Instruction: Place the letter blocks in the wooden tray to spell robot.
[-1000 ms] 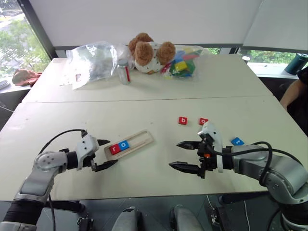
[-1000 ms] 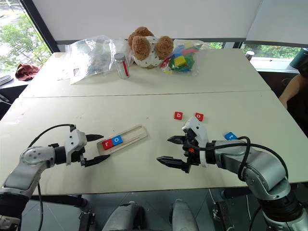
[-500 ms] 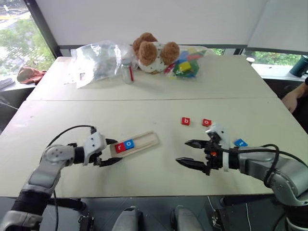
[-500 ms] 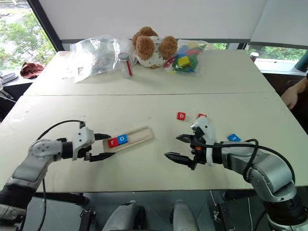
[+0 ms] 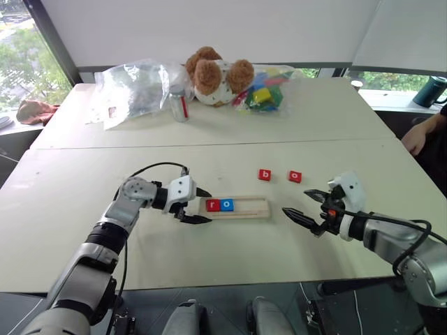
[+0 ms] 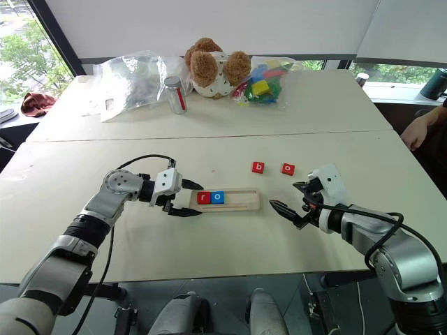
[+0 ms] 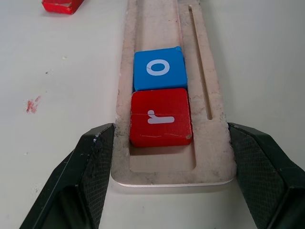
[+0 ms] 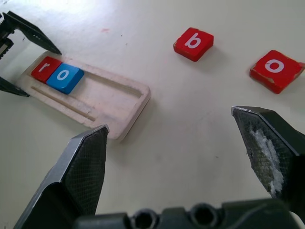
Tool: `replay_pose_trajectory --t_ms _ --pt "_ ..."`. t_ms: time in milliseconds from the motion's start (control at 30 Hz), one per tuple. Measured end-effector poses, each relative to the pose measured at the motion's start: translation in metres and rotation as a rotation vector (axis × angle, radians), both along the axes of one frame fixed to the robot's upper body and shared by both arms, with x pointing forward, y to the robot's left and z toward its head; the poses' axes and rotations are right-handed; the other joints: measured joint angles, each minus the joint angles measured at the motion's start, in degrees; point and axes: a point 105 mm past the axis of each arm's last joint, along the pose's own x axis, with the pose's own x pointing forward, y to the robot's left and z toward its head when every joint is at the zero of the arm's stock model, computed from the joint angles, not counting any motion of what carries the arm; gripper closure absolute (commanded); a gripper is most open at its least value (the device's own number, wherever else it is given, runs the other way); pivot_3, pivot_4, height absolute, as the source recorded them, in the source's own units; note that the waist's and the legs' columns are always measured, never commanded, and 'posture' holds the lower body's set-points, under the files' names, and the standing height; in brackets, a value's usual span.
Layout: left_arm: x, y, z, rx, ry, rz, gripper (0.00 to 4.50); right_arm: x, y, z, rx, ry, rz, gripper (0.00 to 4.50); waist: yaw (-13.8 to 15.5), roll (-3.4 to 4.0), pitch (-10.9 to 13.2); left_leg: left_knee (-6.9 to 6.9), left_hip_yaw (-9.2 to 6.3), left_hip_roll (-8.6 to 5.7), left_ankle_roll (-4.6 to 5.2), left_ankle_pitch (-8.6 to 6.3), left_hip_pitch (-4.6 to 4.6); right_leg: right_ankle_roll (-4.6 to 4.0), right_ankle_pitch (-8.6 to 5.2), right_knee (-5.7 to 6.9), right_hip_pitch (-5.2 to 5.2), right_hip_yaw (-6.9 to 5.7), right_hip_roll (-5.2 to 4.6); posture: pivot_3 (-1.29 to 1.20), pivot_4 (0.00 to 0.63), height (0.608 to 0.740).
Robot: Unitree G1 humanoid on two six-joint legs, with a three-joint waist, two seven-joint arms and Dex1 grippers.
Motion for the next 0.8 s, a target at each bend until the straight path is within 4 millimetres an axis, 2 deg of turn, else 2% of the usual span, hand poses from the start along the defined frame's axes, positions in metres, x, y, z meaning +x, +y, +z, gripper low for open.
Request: replay_pose_trajectory --t_ms 33,233,333,433,600,700,800 --pt "0.001 0.0 0.0 -0.005 -0.006 0.0 0.06 0.0 0.0 0.0 0.002 -0.003 -0.006 0.0 0.07 0.0 0.0 0.01 0.01 -0.01 0.0 0.0 0.02 0.0 0.0 0.0 0.03 0.01 -0.01 0.0 0.15 0.74" --pt "0.0 0.003 -0.001 -0.03 -0.019 0.024 0.06 0.009 0.008 0.006 0.007 -0.034 -0.027 0.0 0.15 -0.01 -0.01 0.01 -0.01 0.01 0.01 0.0 0.07 0.0 0.0 0.02 0.07 0.01 0.01 0.0 0.15 0.74" --pt "-0.005 0.015 0.001 -0.018 -0.026 0.046 0.06 0.023 0.016 0.011 0.039 -0.043 -0.065 0.0 -0.64 -0.01 -0.01 -0.01 -0.04 0.04 0.0 0.0 0.08 0.0 0.0 0.08 0.03 0.04 0.01 0.0 0.15 0.74" --pt "-0.012 0.041 0.006 0.015 -0.005 0.112 0.06 0.045 0.033 0.01 0.13 -0.007 -0.162 0.0 -1.79 -0.04 0.0 -0.1 -0.03 0.14 -0.06 0.03 0.07 -0.01 0.0 0.21 -0.13 0.12 0.09 0.0 0.15 0.74" --pt "-0.027 0.074 0.037 0.004 0.012 0.243 0.06 0.061 0.063 0.001 0.205 0.097 -0.24 0.0 -1.22 -0.02 0.01 -0.17 -0.1 0.14 -0.09 0.04 -0.08 -0.01 0.0 0.21 -0.27 0.08 0.0 0.0 0.15 0.74" --pt "-0.033 0.076 0.061 -0.043 -0.017 0.305 0.06 0.068 0.076 -0.005 0.168 0.133 -0.247 0.0 -0.52 -0.02 0.01 -0.09 -0.12 0.0 -0.08 0.03 -0.11 -0.01 0.0 0.08 -0.17 0.08 -0.14 0.0 0.15 0.74" --pt "-0.044 0.069 0.069 -0.074 -0.01 0.321 0.06 0.076 0.076 -0.019 0.114 0.177 -0.297 0.0 -0.72 -0.02 0.0 -0.07 -0.1 -0.09 -0.05 0.02 -0.1 -0.01 0.0 0.06 -0.14 0.1 -0.21 0.0 0.15 0.74"
